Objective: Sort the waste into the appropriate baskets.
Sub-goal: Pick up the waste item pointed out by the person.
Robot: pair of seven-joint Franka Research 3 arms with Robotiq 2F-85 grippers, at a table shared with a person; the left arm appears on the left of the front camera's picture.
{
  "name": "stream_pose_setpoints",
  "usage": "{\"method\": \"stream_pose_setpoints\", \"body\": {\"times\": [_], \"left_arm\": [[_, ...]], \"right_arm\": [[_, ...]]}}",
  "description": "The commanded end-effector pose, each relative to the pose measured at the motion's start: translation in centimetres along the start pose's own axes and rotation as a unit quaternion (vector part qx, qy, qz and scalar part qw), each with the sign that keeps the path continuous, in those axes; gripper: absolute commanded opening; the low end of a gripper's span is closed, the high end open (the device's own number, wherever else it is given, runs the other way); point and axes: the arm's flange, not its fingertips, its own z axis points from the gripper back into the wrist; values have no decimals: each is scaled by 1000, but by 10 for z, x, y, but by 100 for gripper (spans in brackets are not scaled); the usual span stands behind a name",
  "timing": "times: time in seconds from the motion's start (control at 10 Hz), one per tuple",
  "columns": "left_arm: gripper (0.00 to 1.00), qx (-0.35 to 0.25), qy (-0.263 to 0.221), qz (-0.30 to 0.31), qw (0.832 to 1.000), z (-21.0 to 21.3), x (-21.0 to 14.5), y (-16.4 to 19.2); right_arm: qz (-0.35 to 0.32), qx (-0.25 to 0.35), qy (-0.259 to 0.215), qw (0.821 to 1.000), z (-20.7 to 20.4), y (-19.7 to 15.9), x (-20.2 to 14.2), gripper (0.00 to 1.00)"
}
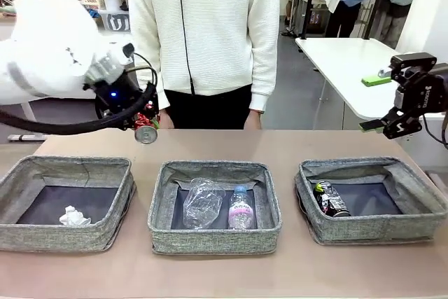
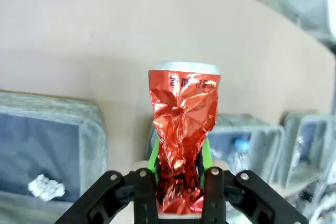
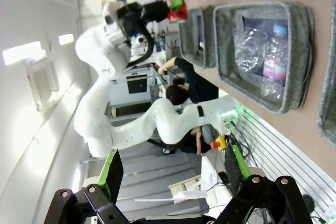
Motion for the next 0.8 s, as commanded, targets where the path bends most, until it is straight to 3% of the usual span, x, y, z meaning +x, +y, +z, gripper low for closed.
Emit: {"method": "stream_pose_setpoints", "body": {"times": [0.0,0.3,0.4,0.5,0.7], "left_arm": [[0,31,-3,45,998,-19,16,-7],[0,31,-3,45,998,-19,16,-7],[32,14,2,27,1000,-13,6,3],[32,46,26,46,998,-3,-1,-27],[32,63,60,-8,996,63,-15,-102]], "right_arm": [[-9,2,-7,1000,-1,4,0,100],[-9,2,-7,1000,-1,4,0,100],[-9,2,-7,1000,-1,4,0,100],[-9,2,-7,1000,-1,4,0,100],[-9,2,-7,1000,-1,4,0,100]]}}
